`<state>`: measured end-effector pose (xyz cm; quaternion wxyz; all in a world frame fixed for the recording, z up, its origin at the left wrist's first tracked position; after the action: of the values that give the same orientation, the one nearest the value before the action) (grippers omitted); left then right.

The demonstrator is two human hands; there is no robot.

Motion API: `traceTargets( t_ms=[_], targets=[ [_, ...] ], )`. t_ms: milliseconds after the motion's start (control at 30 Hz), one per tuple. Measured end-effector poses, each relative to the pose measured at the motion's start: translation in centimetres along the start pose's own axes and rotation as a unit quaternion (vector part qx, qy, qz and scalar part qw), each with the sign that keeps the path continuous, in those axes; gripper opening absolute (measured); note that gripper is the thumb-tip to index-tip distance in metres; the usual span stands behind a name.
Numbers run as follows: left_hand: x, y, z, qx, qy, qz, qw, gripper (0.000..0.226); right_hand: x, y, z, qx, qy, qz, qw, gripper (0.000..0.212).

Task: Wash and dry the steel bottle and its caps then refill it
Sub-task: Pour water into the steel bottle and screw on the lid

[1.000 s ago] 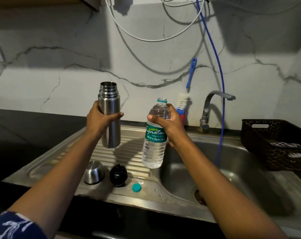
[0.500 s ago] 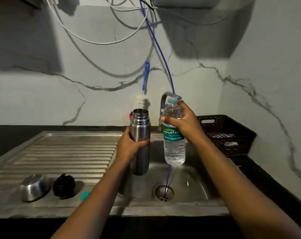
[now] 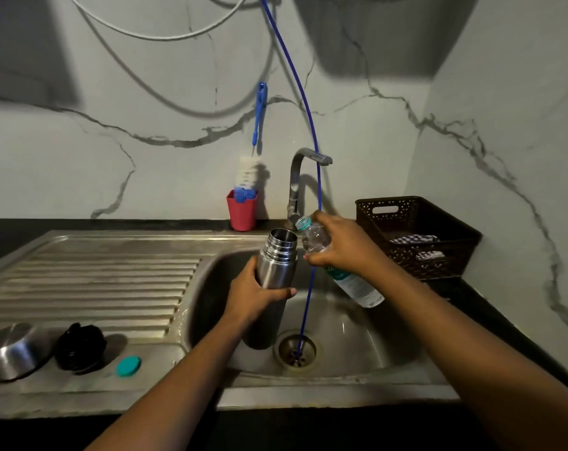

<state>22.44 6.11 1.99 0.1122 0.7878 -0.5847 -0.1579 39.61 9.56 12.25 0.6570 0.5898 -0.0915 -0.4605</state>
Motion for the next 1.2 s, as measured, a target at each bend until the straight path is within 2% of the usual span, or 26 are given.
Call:
traceTargets(
  t_ms=[100, 233, 500, 800, 1200],
  targets=[
    [-0.2, -0.3, 0.3, 0.003, 0.006, 0.005, 1.0, 0.074, -0.6, -0.1, 0.5, 0.133, 0.023, 0.041, 0.99, 0.079],
    [-0.5, -0.6, 0.6, 0.01, 0.017, 0.012, 1.0, 0.073, -0.8, 0.0, 1.1, 0.219, 0.05, 0.072, 0.972, 0.079],
    [-0.6, -0.7, 0.6, -0.003, 0.023, 0.026, 0.999, 0.079, -1.2, -0.1, 1.1, 0.254, 0.072, 0.086, 0.961, 0.08],
    [-0.6, -0.4, 0.6, 0.003, 0.028, 0.02, 0.999, 0.071, -2.0, 0.0, 1.5, 0.305, 0.098, 0.096, 0.943, 0.077],
    [-0.5, -0.3, 0.6, 0.012, 0.029, 0.022, 0.999, 0.077, -2.6, 0.1, 2.0, 0.336, 0.107, 0.12, 0.928, 0.081]
  ],
)
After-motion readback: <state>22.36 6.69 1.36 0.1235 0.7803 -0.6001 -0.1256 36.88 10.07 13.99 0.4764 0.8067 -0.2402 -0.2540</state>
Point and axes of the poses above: each hand's wrist, its own x-axis away from the middle knuckle, its own y-axis out of the back of the hand, z = x × y, the point moved 6 cm from there along -x, towards the middle knuckle, and after that the axes turned 10 degrees about y, right-handed, at the moved point
